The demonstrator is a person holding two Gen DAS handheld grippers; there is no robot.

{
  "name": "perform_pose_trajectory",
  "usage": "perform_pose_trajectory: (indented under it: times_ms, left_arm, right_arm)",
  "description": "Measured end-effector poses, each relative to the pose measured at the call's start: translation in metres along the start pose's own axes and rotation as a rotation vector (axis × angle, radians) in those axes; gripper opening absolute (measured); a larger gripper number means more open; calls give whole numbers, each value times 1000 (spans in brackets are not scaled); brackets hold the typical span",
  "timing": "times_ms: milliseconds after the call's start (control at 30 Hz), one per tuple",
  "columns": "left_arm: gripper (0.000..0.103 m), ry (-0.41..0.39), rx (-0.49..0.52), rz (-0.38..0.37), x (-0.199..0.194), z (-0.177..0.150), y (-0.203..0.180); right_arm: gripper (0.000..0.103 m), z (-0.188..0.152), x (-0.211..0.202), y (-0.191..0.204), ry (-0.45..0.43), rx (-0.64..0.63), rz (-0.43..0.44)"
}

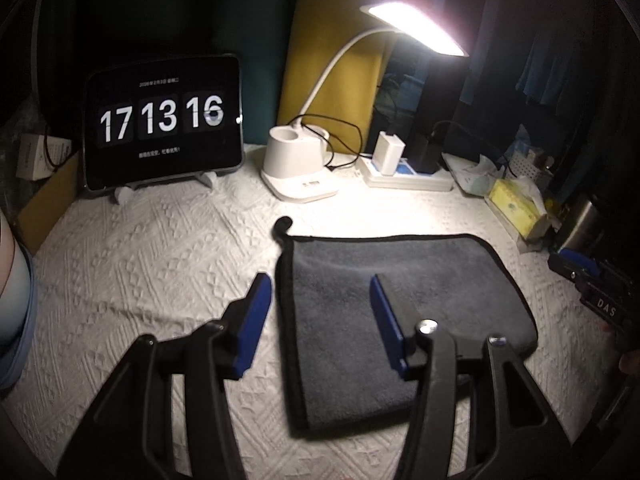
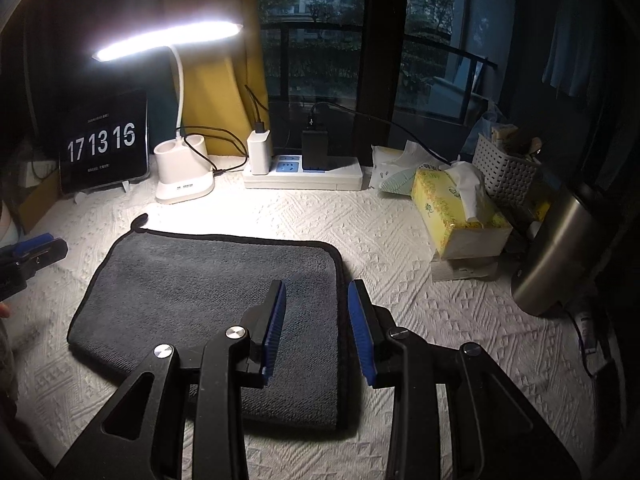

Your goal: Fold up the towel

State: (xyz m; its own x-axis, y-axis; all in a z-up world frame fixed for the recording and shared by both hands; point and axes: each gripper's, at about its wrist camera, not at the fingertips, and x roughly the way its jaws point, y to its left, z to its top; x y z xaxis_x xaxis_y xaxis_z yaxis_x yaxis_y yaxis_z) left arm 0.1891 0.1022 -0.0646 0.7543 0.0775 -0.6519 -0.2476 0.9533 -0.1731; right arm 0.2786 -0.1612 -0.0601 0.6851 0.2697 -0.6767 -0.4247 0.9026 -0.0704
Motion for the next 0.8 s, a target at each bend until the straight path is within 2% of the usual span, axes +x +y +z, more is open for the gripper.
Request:
perform_pose_trajectory:
  times_ms: [67, 167, 800]
  left_arm:
    - [53, -6, 0, -4, -5, -3, -1]
    - [53, -13, 1, -7, -12, -6, -1]
    - [53, -55, 12, -34, -54, -26, -7]
  right_arm:
    - [36, -2, -5, 2, -6, -1, 0]
    - [45, -5, -12, 3, -15, -1, 2]
    - [46, -21, -55, 10, -62, -5, -5]
